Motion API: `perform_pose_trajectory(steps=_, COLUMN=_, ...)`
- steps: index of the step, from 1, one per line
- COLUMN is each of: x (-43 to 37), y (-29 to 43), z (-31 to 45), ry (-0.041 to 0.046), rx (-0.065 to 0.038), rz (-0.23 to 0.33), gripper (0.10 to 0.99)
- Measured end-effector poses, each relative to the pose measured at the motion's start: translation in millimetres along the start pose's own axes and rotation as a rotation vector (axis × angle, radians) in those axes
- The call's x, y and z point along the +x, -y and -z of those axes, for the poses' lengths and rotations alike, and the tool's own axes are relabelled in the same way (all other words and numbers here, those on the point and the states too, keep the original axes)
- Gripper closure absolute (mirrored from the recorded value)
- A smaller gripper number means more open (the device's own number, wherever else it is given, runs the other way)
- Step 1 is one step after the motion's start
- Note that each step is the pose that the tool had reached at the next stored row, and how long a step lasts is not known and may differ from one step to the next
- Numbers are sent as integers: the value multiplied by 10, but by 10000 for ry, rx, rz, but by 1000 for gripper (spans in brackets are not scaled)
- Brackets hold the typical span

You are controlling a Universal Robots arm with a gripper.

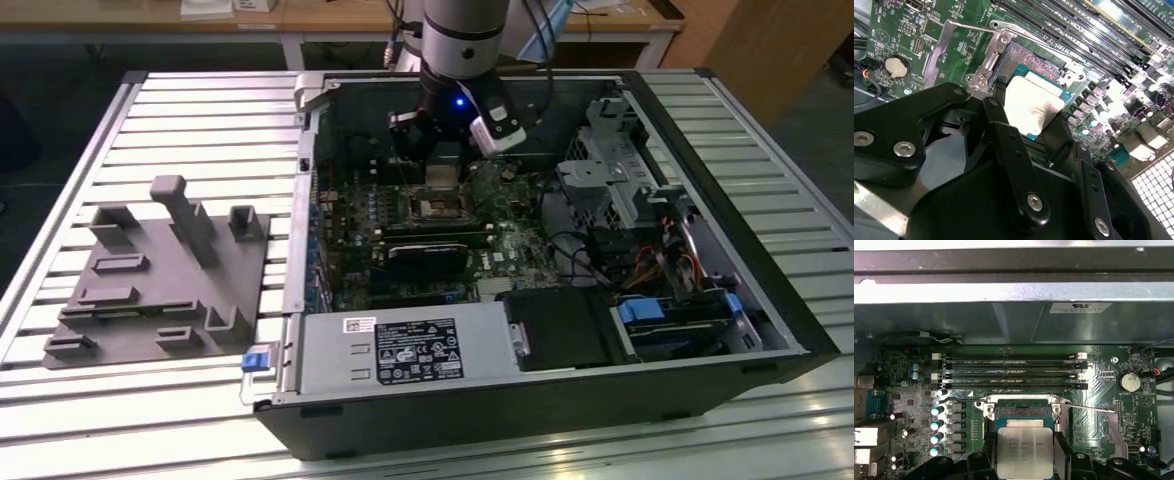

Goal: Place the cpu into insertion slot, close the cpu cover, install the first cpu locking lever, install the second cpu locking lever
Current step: 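Place the cpu into insertion slot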

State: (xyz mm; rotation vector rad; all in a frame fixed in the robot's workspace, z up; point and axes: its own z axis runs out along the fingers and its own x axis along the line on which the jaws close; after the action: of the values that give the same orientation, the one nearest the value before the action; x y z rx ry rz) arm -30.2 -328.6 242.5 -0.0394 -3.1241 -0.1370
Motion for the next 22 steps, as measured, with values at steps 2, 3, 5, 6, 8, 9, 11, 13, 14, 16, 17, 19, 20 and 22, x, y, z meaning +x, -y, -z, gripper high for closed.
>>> perform_pose_trajectory(steps=2, x=0, y=0, z=-2, ry=0, rx=0, rz=0, gripper=545)
perform_pose_trajectory(steps=3, x=0, y=0, z=-2, ry=0, rx=0, rz=0, gripper=545)
perform_pose_trajectory(steps=5, x=0, y=0, z=-2, ry=0, rx=0, rz=0, gripper=545)
perform_pose_trajectory(steps=6, x=0, y=0, z=-2, ry=0, rx=0, rz=0, gripper=545)
perform_pose_trajectory(steps=8, x=0, y=0, z=-2, ry=0, rx=0, rz=0, gripper=545)
perform_pose_trajectory(steps=9, x=1, y=0, z=-3, ry=1, rx=0, rz=0, gripper=545)
perform_pose_trajectory(steps=11, x=3, y=0, z=-3, ry=9, rx=-2, rz=1, gripper=545)
perform_pose_trajectory(steps=13, x=3, y=0, z=-3, ry=19, rx=-3, rz=-94, gripper=545)
perform_pose_trajectory(steps=14, x=3, y=0, z=-3, ry=29, rx=-4, rz=-222, gripper=545)
perform_pose_trajectory(steps=16, x=3, y=0, z=-4, ry=58, rx=-9, rz=-550, gripper=545)
perform_pose_trajectory(steps=17, x=3, y=0, z=-5, ry=73, rx=-11, rz=-721, gripper=545)
perform_pose_trajectory(steps=19, x=3, y=0, z=-6, ry=102, rx=-16, rz=-1061, gripper=545)
perform_pose_trajectory(steps=20, x=3, y=0, z=-7, ry=118, rx=-19, rz=-1230, gripper=545)
perform_pose_trajectory(steps=22, x=3, y=1, z=-8, ry=148, rx=-24, rz=-1578, gripper=545)
